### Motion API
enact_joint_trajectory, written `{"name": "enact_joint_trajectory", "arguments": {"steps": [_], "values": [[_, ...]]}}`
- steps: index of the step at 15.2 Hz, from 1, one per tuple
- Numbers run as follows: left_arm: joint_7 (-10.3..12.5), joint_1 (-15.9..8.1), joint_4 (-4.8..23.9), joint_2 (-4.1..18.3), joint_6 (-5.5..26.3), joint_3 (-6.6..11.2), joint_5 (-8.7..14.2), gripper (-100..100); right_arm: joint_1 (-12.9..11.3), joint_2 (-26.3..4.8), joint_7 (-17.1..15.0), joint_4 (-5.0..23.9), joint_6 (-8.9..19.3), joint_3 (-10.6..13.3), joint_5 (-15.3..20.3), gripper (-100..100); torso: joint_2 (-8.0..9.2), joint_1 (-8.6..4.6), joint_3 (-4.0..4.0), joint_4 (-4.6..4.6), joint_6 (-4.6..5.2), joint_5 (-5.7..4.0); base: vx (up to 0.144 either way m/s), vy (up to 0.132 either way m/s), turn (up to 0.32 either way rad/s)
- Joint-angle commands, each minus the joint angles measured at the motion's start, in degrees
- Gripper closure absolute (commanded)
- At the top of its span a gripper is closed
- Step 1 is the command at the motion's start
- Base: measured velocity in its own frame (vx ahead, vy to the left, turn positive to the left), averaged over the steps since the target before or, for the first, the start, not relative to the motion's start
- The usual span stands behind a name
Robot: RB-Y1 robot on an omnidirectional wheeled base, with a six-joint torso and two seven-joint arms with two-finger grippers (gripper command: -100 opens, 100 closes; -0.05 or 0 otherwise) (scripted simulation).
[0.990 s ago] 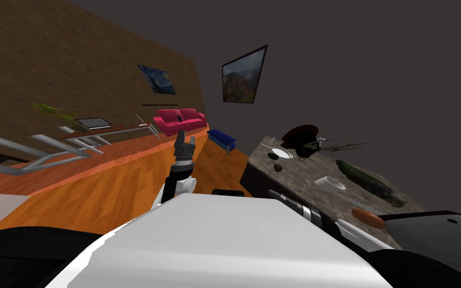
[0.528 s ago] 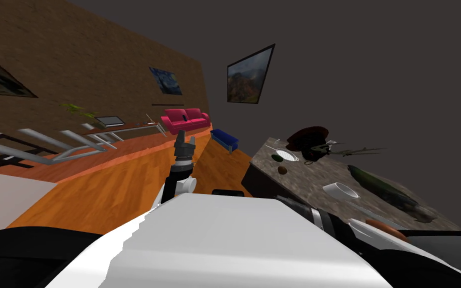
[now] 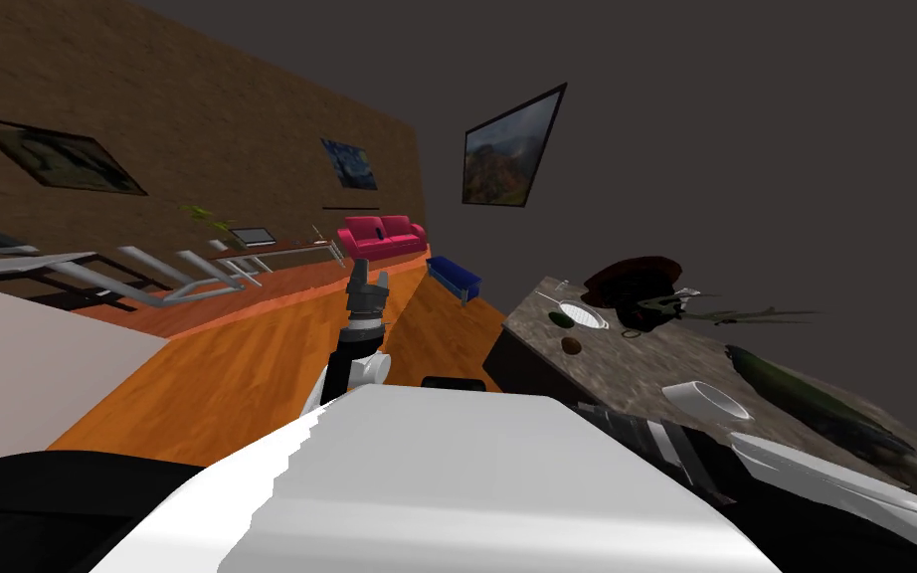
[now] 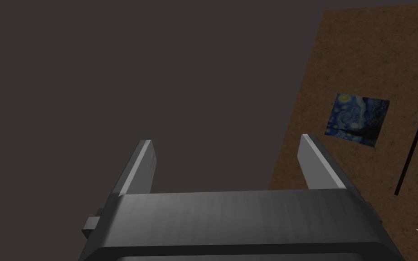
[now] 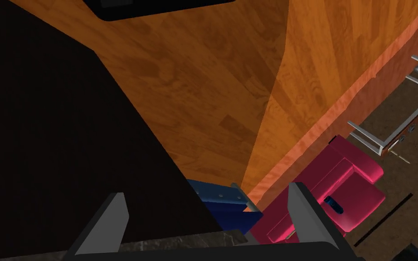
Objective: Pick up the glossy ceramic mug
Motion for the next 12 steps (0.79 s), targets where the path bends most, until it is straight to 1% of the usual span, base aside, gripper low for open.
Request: {"name": "enact_joint_trajectory", "arguments": {"steps": [1, 2, 3, 4, 5, 6, 7, 8, 9, 10, 11, 12], "values": [[0.00, 0.00, 0.00, 0.00, 0.00, 0.00, 0.00, 0, -0.21, -2.36, -0.48, 1.32, 0.25, 0.35, 0.21, -100, 0.00, 0.00, 0.00, 0.00, 0.00, 0.00, -0.018, -0.014, 0.067], [0.00, 0.00, 0.00, 0.00, 0.00, 0.00, 0.00, 0, -0.27, -4.08, -0.89, 3.46, 0.31, 1.14, 0.67, -100, 0.00, 0.00, 0.00, 0.00, 0.03, 0.00, -0.026, -0.016, 0.141], [0.00, 0.00, 0.00, 0.00, 0.00, 0.00, 0.00, 0, -0.27, -5.32, -0.89, 4.27, 0.31, 1.14, 0.67, -100, 0.01, -0.01, 0.01, 0.00, 0.00, 0.00, -0.034, -0.025, 0.149], [0.00, 0.00, 0.00, 0.00, 0.00, 0.00, 0.00, 0, -0.27, -5.79, -0.89, 4.35, 0.31, 1.14, 0.67, -100, 0.03, -0.03, 0.01, 0.01, 0.00, 0.00, -0.024, -0.022, 0.059], [0.00, 0.00, 0.00, 0.00, 0.00, 0.00, 0.00, 0, -0.43, -7.90, -1.25, 6.14, 0.44, 1.96, 1.08, -100, 0.02, -0.04, 0.02, 0.01, 0.03, -0.01, -0.025, -0.024, 0.152], [0.00, 0.00, 0.00, 0.00, 0.00, 0.00, 0.00, 0, -0.43, -8.99, -1.25, 7.33, 0.44, 1.96, 1.08, -100, 0.02, -0.05, 0.01, 0.00, -0.01, -0.01, -0.028, -0.035, 0.139], [0.00, 0.00, 0.00, 0.00, 0.00, 0.00, 0.00, 0, -0.43, -8.99, -1.25, 7.35, 0.44, 1.96, 1.08, -100, 0.01, -0.07, 0.01, 0.00, 0.00, 0.00, -0.021, -0.030, 0.046], [0.00, 0.01, 0.00, 0.00, 0.00, 0.00, 0.00, 0, -0.69, -11.63, -1.59, 9.16, 0.63, 2.82, 1.42, -100, 0.01, -0.07, 0.01, 0.01, 0.04, -0.03, -0.026, -0.027, 0.129], [0.00, 0.00, 0.00, 0.00, 0.00, 0.00, 0.00, 0, -0.69, -11.95, -1.59, 10.14, 0.63, 2.82, 1.42, -100, 0.02, -0.07, 0.01, 0.00, 0.00, -0.01, -0.036, -0.037, 0.143], [0.00, 0.00, 0.00, 0.00, 0.00, 0.00, 0.00, 0, -0.69, -11.95, -1.59, 10.27, 0.63, 2.82, 1.42, -100, 0.03, -0.08, 0.02, 0.01, 0.00, -0.02, -0.028, -0.033, 0.057], [0.00, 0.00, 0.00, 0.00, 0.00, 0.00, 0.00, 0, -1.04, -14.62, -1.90, 11.92, 0.87, 3.72, 1.72, -100, 0.04, -0.09, 0.03, 0.02, 0.04, -0.04, -0.045, -0.039, 0.120], [0.00, 0.00, 0.00, 0.00, 0.00, 0.00, 0.00, 0, -1.04, -14.62, -1.90, 13.08, 0.87, 3.72, 1.72, -100, 0.07, -0.12, 0.04, 0.02, 0.00, -0.03, -0.047, -0.049, 0.133]]}}
